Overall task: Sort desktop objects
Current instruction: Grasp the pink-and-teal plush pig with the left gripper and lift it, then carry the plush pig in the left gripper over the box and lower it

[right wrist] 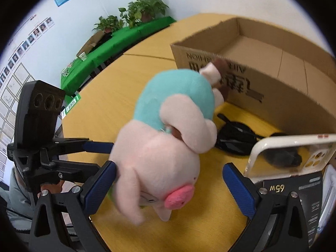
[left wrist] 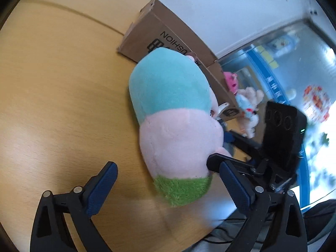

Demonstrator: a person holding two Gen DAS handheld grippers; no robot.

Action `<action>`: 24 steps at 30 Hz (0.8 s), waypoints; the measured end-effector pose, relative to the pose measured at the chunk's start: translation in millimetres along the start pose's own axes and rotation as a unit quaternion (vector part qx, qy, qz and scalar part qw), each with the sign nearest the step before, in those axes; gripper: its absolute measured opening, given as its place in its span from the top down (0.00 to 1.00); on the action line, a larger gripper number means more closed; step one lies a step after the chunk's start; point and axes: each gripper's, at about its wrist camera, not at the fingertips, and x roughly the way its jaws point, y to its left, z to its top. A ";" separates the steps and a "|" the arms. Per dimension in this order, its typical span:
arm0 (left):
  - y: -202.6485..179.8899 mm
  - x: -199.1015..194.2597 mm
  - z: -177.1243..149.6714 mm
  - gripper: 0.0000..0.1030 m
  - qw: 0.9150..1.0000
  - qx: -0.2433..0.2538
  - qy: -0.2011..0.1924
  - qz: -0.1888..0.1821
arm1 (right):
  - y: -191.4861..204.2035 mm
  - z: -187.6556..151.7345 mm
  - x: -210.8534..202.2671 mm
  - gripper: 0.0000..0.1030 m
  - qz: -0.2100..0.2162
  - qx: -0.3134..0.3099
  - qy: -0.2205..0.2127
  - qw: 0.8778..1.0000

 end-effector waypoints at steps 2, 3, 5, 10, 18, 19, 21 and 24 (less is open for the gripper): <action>1.0 1.8 0.4 0.23 1.000 0.002 0.002 -0.025 | -4.1 -1.0 -1.8 0.06 0.011 0.004 0.002 1.000; 0.0 2.0 1.2 0.26 0.999 0.006 0.003 -0.038 | -3.0 -1.3 -4.0 0.08 0.007 -0.003 0.000 1.000; -0.2 1.8 3.0 0.33 0.999 0.013 0.006 -0.051 | -0.5 -1.0 -8.8 0.10 0.008 -0.007 -0.002 1.000; -1.0 1.2 5.1 0.30 0.997 0.027 0.029 -0.064 | -8.5 12.8 -25.2 0.12 0.066 0.017 -0.024 0.997; -6.1 31.1 -3.8 0.26 0.999 0.012 0.034 -0.038 | -5.7 32.7 10.5 0.12 0.054 0.015 0.016 0.998; -7.1 34.5 -4.3 0.29 0.999 0.017 0.035 -0.029 | -6.2 30.3 15.7 0.12 0.069 0.023 0.022 0.997; -6.7 35.2 -8.3 0.36 0.999 0.024 0.026 -0.029 | -3.5 23.9 20.9 0.13 0.084 0.031 0.029 0.996; -19.3 34.1 -9.9 0.44 0.998 0.056 0.018 -0.007 | 7.5 19.1 21.4 0.15 0.072 0.018 0.024 0.997</action>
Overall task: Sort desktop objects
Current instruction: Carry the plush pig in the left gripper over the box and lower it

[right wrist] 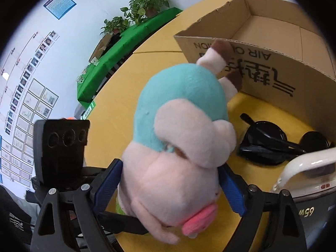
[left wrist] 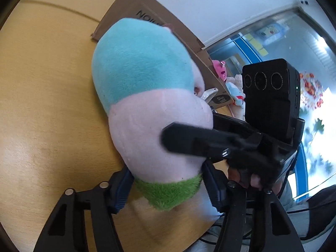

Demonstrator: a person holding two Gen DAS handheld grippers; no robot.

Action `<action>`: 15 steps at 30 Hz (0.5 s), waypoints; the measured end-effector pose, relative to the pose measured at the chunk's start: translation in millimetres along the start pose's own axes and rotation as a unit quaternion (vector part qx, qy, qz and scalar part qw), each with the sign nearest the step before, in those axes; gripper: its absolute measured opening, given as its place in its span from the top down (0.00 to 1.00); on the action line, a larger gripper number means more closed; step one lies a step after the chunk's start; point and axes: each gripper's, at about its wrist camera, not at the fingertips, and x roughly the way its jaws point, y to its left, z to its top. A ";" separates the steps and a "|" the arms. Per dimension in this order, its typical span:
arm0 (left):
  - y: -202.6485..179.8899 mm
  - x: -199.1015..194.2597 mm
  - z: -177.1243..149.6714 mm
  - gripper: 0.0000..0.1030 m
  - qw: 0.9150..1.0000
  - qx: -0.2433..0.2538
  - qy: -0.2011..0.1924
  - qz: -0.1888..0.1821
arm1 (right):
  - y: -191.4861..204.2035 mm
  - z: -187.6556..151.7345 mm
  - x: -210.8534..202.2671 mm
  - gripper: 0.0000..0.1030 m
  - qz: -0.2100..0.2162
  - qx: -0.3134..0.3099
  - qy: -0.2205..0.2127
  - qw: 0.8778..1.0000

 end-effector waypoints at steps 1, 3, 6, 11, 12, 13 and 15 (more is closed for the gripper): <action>-6.1 -2.7 2.2 0.46 1.000 0.011 -0.003 0.009 | 0.9 -0.2 -1.8 0.18 0.001 0.000 -0.004 1.000; -22.7 -12.1 10.0 0.48 0.999 0.028 -0.017 0.015 | 0.6 1.8 -11.4 0.22 0.014 0.007 -0.025 1.000; -56.1 -27.4 35.2 0.48 0.996 0.072 -0.040 0.023 | 4.7 12.9 -39.7 0.24 0.025 0.007 -0.078 0.997; -114.2 -42.9 113.2 0.49 0.981 0.173 -0.084 0.021 | 12.5 58.7 -109.2 0.26 -0.006 -0.030 -0.189 0.982; -125.3 -43.4 132.2 0.49 0.977 0.193 -0.091 0.017 | 11.7 68.9 -122.3 0.26 -0.013 -0.037 -0.206 0.978; -131.2 -43.3 147.1 0.49 0.974 0.205 -0.095 0.013 | 10.1 81.8 -137.0 0.26 -0.024 -0.046 -0.224 0.973; -147.8 -43.7 189.8 0.49 0.967 0.230 -0.105 0.000 | 2.5 116.8 -162.5 0.27 -0.037 -0.054 -0.251 0.966</action>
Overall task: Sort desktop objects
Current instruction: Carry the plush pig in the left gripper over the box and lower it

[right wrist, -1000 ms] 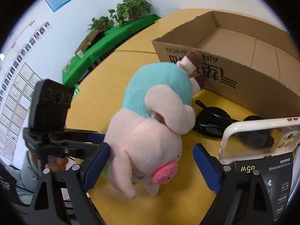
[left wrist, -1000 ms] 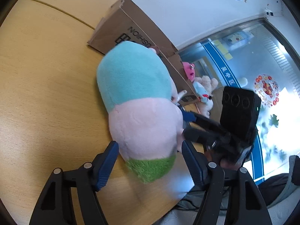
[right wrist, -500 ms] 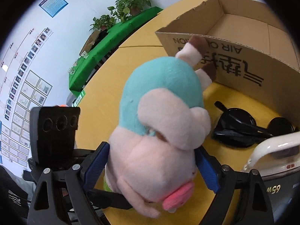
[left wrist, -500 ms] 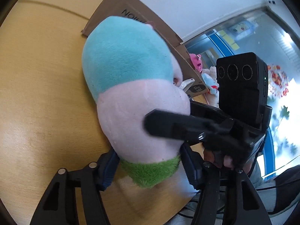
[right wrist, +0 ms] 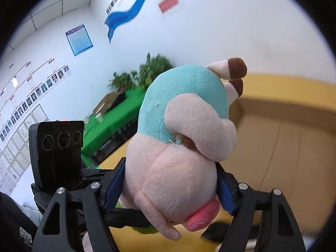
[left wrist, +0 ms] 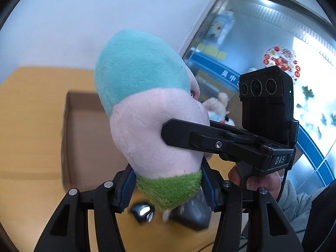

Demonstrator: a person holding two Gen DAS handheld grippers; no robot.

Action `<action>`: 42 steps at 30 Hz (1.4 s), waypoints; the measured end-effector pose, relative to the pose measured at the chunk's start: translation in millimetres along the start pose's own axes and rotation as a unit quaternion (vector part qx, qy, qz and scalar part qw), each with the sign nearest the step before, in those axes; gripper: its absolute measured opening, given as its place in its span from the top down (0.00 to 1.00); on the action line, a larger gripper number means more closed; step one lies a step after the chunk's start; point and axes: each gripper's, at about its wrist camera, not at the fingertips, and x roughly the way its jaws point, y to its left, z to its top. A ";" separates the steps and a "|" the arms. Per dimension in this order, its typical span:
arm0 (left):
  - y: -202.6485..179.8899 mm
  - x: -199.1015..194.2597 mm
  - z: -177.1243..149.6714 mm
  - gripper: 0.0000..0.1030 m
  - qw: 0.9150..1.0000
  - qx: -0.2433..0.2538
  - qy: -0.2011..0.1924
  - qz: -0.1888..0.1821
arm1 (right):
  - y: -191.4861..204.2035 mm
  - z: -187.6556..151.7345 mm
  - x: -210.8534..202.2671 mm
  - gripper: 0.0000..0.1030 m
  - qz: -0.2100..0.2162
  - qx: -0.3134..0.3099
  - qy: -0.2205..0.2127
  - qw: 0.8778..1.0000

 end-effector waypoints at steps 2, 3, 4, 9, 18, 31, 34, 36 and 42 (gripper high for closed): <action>6.7 5.3 38.0 0.49 1.000 0.014 -0.009 -0.006 | -13.6 34.1 1.7 0.27 -0.007 -0.006 -0.019 1.000; 10.2 6.8 53.4 0.49 1.000 0.021 -0.014 -0.007 | -20.7 48.7 4.6 0.27 -0.009 -0.006 -0.026 1.000; 15.6 10.2 67.7 0.49 1.000 0.024 -0.016 -0.007 | -29.5 65.4 7.9 0.27 -0.010 -0.005 -0.032 0.999; 53.3 53.7 139.0 0.49 1.000 -0.005 0.002 -0.009 | -73.1 123.5 45.2 0.27 -0.016 0.010 -0.037 0.999; 151.8 120.5 145.2 0.49 0.993 -0.091 0.079 0.018 | -161.6 99.8 146.4 0.27 0.004 0.097 0.015 0.995; 230.3 184.6 76.9 0.41 0.970 -0.148 0.183 0.057 | -220.4 14.3 219.1 0.28 0.018 0.195 0.084 0.977; 227.0 155.4 73.2 0.41 0.975 -0.147 0.153 0.070 | -217.1 15.3 221.2 0.29 0.009 0.192 0.094 0.977; 218.1 131.2 71.4 0.39 0.978 -0.142 0.127 0.080 | -210.9 20.1 227.1 0.29 0.007 0.193 0.103 0.976; 211.8 94.6 46.1 0.38 0.977 -0.144 0.109 0.113 | -182.3 15.2 246.1 0.29 0.006 0.183 0.150 0.971</action>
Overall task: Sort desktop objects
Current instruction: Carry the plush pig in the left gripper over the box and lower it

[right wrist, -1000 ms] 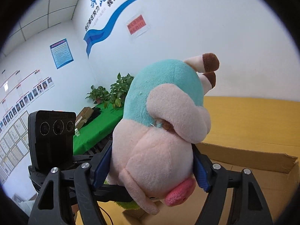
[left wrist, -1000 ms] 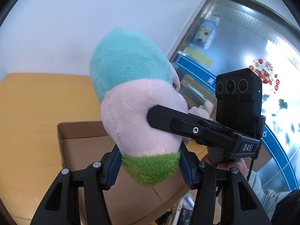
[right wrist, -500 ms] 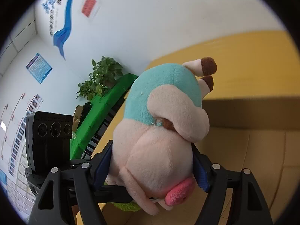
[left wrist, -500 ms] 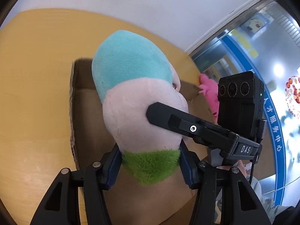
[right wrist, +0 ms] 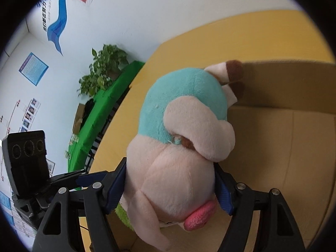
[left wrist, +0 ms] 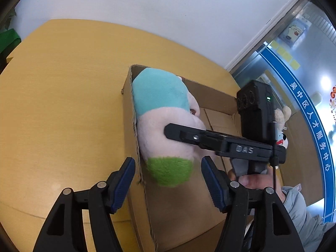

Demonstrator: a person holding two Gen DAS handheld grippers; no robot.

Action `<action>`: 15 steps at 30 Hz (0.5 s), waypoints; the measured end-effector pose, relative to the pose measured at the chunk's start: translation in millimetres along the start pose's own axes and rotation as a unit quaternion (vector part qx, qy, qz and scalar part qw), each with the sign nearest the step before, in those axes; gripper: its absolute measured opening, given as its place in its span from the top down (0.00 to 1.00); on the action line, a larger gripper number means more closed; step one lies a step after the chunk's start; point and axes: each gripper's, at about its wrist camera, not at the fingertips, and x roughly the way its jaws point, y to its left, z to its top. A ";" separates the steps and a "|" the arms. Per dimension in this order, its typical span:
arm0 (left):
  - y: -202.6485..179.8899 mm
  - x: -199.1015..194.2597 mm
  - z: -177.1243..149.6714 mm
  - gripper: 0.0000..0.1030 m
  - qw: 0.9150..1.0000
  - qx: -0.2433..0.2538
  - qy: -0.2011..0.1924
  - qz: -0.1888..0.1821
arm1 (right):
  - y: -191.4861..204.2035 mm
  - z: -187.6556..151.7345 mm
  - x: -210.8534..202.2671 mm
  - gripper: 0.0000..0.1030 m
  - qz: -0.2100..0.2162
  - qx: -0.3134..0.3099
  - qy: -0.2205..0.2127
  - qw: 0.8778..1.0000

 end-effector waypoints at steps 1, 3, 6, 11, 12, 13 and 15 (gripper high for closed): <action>0.0 -3.0 -4.6 0.38 1.000 -0.002 -0.002 -0.002 | -0.7 -2.1 4.1 0.29 -0.004 0.002 0.004 1.000; -4.6 -3.5 -11.9 0.38 1.000 -0.002 -0.003 0.000 | -9.6 -1.9 9.9 0.29 -0.007 0.023 0.007 1.000; -13.9 -4.6 -21.0 0.38 1.000 0.005 -0.003 -0.001 | -19.2 -6.3 7.5 0.28 0.008 0.034 -0.005 0.999; -22.3 -11.2 -34.8 0.38 1.000 0.019 -0.011 0.006 | -21.3 -11.9 6.4 0.26 0.001 0.013 -0.014 1.000; -26.0 -11.0 -35.9 0.38 1.000 0.022 -0.013 0.009 | -23.2 -12.7 5.3 0.25 0.004 0.013 -0.018 1.000; -28.3 -12.5 -37.7 0.38 0.999 0.025 -0.016 0.013 | -25.0 -11.7 4.6 0.23 0.006 0.014 -0.020 1.000; -36.1 -19.3 -42.9 0.38 0.999 0.030 -0.031 0.024 | -22.5 -7.5 6.0 0.18 0.007 0.014 -0.024 1.000</action>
